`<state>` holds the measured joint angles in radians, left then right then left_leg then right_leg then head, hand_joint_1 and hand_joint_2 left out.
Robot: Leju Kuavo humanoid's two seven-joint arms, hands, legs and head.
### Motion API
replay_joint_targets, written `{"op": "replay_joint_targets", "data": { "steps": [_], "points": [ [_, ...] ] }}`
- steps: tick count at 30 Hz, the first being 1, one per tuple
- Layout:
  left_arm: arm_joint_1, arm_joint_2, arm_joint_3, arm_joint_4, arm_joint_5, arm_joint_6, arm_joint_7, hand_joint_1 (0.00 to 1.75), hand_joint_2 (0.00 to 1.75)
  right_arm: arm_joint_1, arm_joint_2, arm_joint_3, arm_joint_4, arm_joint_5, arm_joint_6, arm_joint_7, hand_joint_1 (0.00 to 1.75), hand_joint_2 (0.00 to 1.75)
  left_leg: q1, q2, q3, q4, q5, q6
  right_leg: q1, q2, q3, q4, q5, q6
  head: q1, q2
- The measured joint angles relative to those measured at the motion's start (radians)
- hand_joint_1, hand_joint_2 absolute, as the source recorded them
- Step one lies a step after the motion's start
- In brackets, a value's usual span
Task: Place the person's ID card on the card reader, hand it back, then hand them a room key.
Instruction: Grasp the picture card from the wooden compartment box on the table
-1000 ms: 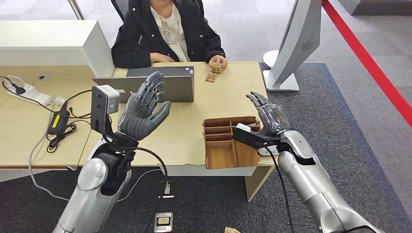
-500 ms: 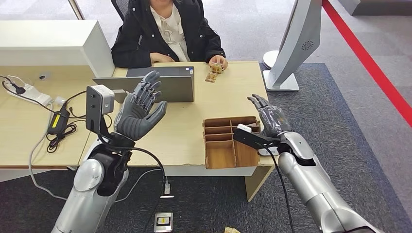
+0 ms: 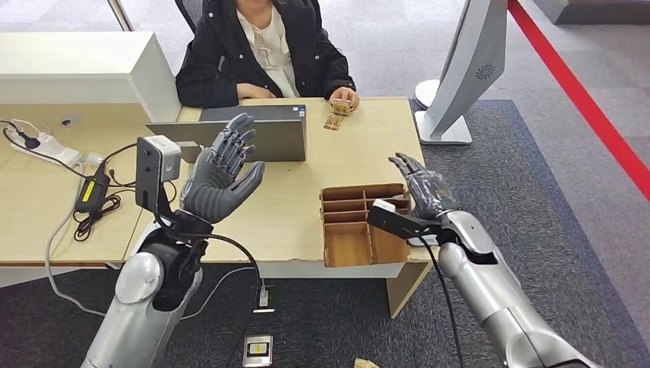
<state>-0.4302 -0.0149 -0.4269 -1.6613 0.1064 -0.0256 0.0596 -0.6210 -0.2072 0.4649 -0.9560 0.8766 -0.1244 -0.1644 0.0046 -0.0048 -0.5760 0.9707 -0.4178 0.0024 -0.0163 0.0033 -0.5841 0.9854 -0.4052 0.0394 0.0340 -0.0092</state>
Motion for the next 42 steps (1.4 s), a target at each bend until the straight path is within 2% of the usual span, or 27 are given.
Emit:
{"op": "replay_joint_targets", "data": {
  "steps": [8, 9, 10, 12, 13, 14, 42],
  "points": [
    [-0.001, 0.0, 0.0, 0.0, 0.0, -0.001, 0.0, 0.0, 1.75, 0.002, 0.0, 0.0, -0.006, 0.0, 0.011, 0.0, 0.0, 1.75, 0.0, 0.0, 0.0, 0.0, 0.0, 0.0, 0.0, 0.0, 0.0, 0.0, 0.0, 0.0, 0.0, 0.0],
    [-0.002, 0.0, 0.0, 0.0, 0.0, -0.001, 0.0, 0.0, 1.75, 0.002, 0.0, 0.0, -0.008, 0.0, 0.014, 0.0, 0.06, 1.75, 0.0, 0.0, 0.0, 0.0, 0.0, 0.0, 0.0, 0.0, 0.0, 0.0, 0.0, 0.0, 0.0, 0.0],
    [-0.002, 0.0, 0.0, 0.0, 0.0, -0.001, 0.0, 0.0, 1.75, 0.002, 0.001, 0.0, -0.008, 0.0, 0.018, 0.0, 0.3, 1.75, 0.0, 0.0, 0.0, 0.0, 0.0, 0.0, 0.0, 0.0, 0.0, 0.0, 0.0, 0.0, 0.0, 0.0],
    [-0.002, 0.0, 0.0, 0.0, 0.0, -0.001, 0.0, 0.0, 1.75, 0.002, 0.001, 0.001, -0.011, -0.001, 0.024, 0.0, 1.17, 1.75, 0.0, 0.0, 0.0, 0.0, 0.0, 0.0, 0.0, 0.0, 0.0, 0.0, 0.0, 0.0, 0.0, 0.0],
    [-0.002, 0.0, 0.0, 0.0, 0.0, -0.001, 0.0, 0.0, 1.75, 0.002, 0.001, 0.001, -0.012, -0.001, 0.026, 0.0, 1.54, 1.75, 0.0, 0.0, 0.0, 0.0, 0.0, 0.0, 0.0, 0.0, 0.0, 0.0, 0.0, 0.0, 0.0, 0.0],
    [-0.002, 0.0, 0.0, 0.0, 0.0, -0.001, 0.0, 0.0, 1.75, 0.002, 0.001, 0.001, -0.014, -0.001, 0.029, 0.0, 1.75, 1.75, 0.0, 0.0, 0.0, 0.0, 0.0, 0.0, 0.0, 0.0, 0.0, 0.0, 0.0, 0.0, 0.0, 0.0],
    [0.013, 0.012, 0.019, -0.039, -0.009, 0.017, 0.017, 0.0, 1.75, 0.004, 0.005, 0.005, -0.06, -0.012, 0.109, 0.009, 1.75, 1.75, 0.0, 0.0, 0.0, 0.0, 0.0, 0.0, 0.0, 0.0, 0.0, 0.0, 0.0, 0.0, 0.0, 0.0]
  ]
}}
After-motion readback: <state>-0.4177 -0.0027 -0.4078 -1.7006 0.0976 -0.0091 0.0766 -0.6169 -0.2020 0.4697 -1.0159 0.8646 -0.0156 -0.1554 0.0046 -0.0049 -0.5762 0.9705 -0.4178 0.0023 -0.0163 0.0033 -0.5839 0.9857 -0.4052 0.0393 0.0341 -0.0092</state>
